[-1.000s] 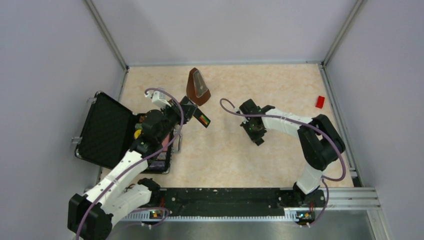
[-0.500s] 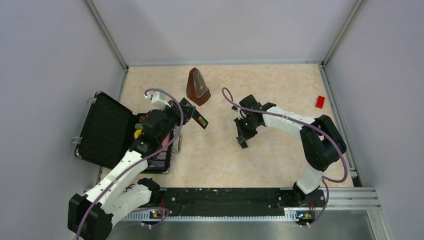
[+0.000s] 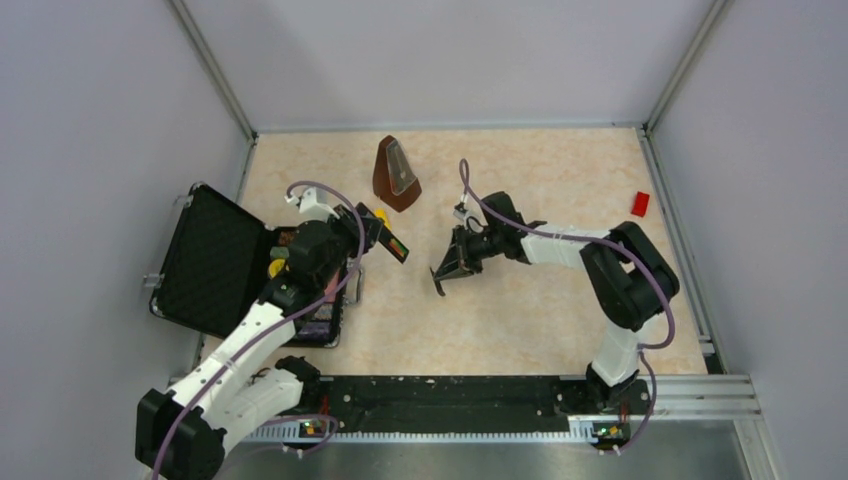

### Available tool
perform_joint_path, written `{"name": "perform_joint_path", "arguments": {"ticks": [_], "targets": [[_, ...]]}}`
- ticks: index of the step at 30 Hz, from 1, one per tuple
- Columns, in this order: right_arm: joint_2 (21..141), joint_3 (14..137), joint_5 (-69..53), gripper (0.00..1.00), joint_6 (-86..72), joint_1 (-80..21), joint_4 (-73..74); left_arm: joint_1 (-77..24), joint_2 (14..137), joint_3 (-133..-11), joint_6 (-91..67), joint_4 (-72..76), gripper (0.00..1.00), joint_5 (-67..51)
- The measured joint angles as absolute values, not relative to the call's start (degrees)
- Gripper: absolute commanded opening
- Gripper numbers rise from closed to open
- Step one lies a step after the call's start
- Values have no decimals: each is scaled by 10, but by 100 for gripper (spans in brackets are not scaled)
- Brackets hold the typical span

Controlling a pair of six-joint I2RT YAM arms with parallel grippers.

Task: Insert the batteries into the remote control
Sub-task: Place the battery cover at the center of the board.

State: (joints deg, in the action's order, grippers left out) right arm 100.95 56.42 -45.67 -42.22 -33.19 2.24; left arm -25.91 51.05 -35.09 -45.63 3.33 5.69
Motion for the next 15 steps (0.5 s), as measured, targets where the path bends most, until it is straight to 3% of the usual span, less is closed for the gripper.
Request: {"name": "perform_joint_path", "arguments": {"ticks": [15], "targets": [[1120,537,-522,0,-507,-317,-118,-259,565,-315,-455,21,0,32]]}}
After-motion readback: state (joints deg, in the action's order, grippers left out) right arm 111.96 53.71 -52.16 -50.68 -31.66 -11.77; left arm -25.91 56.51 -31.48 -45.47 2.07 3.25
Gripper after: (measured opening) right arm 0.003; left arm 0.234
